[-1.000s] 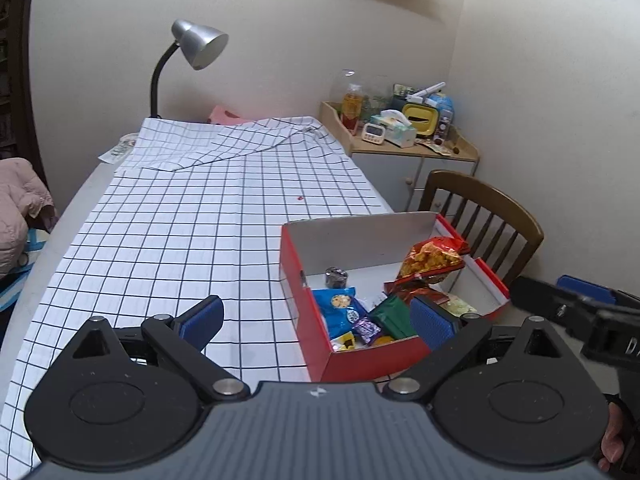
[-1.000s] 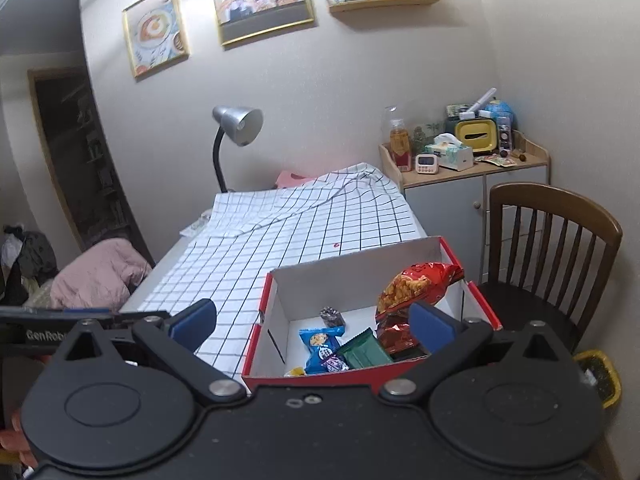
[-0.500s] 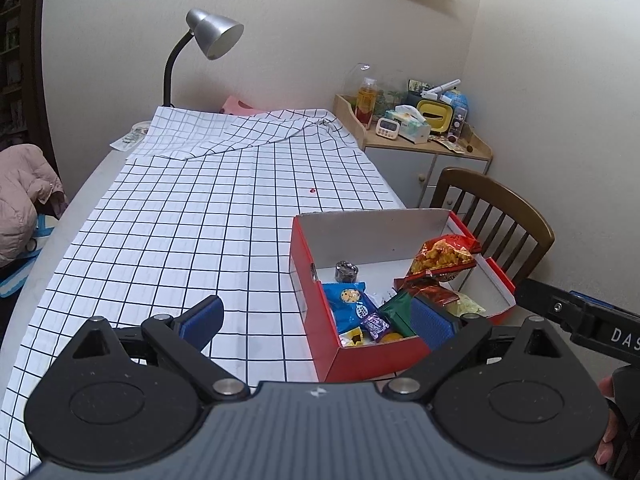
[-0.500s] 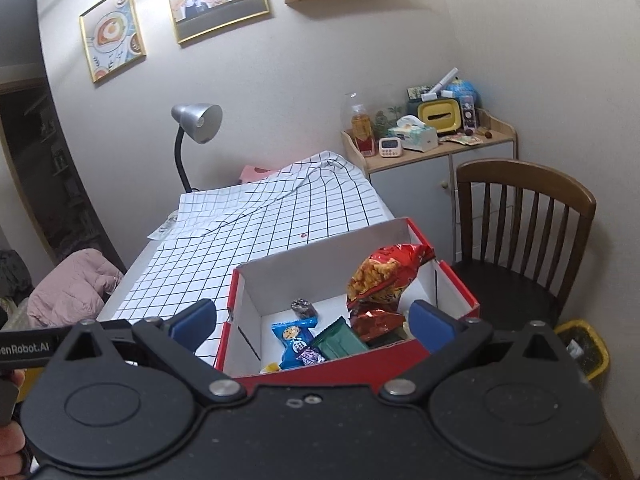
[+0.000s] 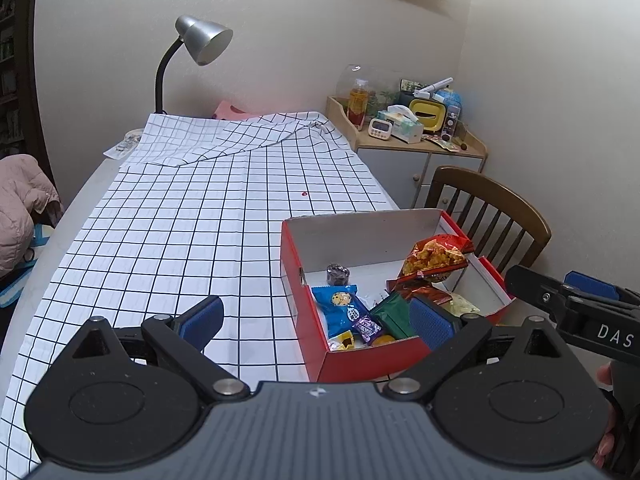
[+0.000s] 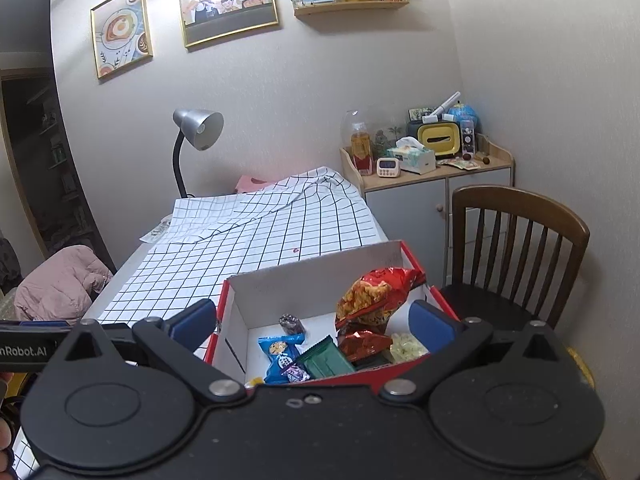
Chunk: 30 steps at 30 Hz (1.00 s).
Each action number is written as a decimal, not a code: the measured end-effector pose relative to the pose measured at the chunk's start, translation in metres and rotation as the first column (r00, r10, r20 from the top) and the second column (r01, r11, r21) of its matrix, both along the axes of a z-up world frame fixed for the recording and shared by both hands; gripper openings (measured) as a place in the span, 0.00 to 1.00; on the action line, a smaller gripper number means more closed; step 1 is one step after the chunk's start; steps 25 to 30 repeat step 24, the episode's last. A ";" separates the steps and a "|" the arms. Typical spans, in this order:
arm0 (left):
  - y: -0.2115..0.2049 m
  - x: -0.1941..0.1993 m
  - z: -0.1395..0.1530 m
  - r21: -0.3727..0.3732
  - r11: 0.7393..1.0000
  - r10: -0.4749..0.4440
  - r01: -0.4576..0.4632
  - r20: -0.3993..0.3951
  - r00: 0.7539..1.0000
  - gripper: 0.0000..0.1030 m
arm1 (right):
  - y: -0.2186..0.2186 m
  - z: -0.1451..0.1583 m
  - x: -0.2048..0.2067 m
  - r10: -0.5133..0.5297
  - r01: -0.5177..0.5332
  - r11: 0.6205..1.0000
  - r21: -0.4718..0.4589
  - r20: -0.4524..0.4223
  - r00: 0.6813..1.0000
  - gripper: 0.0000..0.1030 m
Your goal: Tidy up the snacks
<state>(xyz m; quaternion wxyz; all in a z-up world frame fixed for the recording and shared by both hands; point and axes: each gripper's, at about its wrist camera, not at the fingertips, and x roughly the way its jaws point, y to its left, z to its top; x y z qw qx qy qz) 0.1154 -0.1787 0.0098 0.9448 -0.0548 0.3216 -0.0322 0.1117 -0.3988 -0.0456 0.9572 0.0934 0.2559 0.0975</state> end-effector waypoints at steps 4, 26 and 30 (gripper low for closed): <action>-0.001 0.002 -0.001 -0.005 1.000 0.001 -0.001 -0.003 1.000 0.97 | 0.000 0.001 0.001 -0.001 0.002 1.000 -0.011 0.007 1.000 1.00; -0.011 0.006 -0.006 -0.011 1.000 -0.011 0.011 -0.034 0.999 0.97 | -0.004 -0.007 -0.001 0.016 -0.016 1.000 -0.004 -0.016 1.000 1.00; -0.011 0.006 -0.006 -0.011 1.000 -0.011 0.011 -0.034 0.999 0.97 | -0.004 -0.007 -0.001 0.016 -0.016 1.000 -0.004 -0.016 1.000 1.00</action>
